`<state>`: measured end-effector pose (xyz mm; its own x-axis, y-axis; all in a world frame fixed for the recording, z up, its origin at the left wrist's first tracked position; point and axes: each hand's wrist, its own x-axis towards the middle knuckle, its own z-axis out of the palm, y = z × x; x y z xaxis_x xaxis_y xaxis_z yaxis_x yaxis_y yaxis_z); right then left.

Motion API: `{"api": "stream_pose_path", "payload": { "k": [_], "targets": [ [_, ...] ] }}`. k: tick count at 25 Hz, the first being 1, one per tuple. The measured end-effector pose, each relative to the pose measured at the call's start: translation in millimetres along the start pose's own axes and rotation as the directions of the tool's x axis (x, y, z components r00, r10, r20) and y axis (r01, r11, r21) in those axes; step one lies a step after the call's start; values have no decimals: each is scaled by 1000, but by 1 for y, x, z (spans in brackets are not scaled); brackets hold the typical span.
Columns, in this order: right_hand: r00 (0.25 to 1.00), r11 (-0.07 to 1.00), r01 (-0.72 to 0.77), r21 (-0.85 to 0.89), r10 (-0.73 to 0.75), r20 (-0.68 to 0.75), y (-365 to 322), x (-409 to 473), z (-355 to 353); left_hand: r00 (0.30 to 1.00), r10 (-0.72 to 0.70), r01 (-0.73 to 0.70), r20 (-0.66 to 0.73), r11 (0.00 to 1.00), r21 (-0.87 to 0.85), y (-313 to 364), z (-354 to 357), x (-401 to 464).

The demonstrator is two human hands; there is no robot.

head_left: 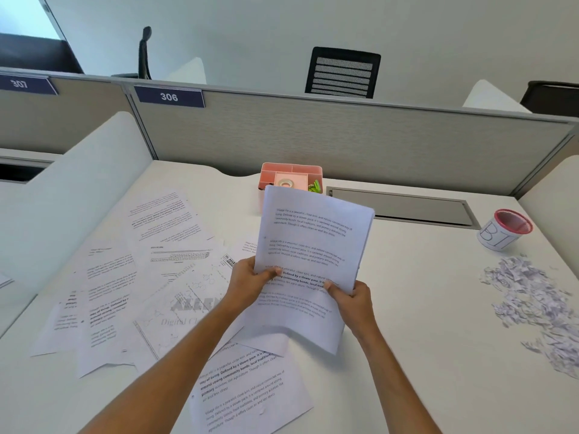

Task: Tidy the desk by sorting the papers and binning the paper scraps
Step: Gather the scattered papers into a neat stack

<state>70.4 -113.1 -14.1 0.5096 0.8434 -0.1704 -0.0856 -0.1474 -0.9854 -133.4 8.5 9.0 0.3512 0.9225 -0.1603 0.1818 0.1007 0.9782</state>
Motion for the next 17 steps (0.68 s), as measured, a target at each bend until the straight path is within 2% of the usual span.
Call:
{"api": "stream_pose_path", "payload": {
  "k": [5, 8, 10, 13, 17],
  "targets": [
    [995, 998, -61, -2, 61, 83, 13, -10, 6, 994, -109, 109, 7, 994, -10, -14, -14, -17],
    [984, 994, -112, 2, 111, 140, 20, -15, 6, 985, -157, 157, -74, 988, -4, -28, -25, -25],
    [978, 989, -145, 7, 142, 153, 26, -18, 4, 971, -161, 170, -178, 985, 33, -38, -33, -31],
    [974, 983, -184, 10, 181, 133, 34, -23, -1, 936, -77, 157, -344, 965, 211, -54, -49, -46],
    [971, 983, -182, 31, 174, 163, 44, -33, -10, 900, 43, 173, -434, 878, 446, -79, -78, -67]
  ]
}}
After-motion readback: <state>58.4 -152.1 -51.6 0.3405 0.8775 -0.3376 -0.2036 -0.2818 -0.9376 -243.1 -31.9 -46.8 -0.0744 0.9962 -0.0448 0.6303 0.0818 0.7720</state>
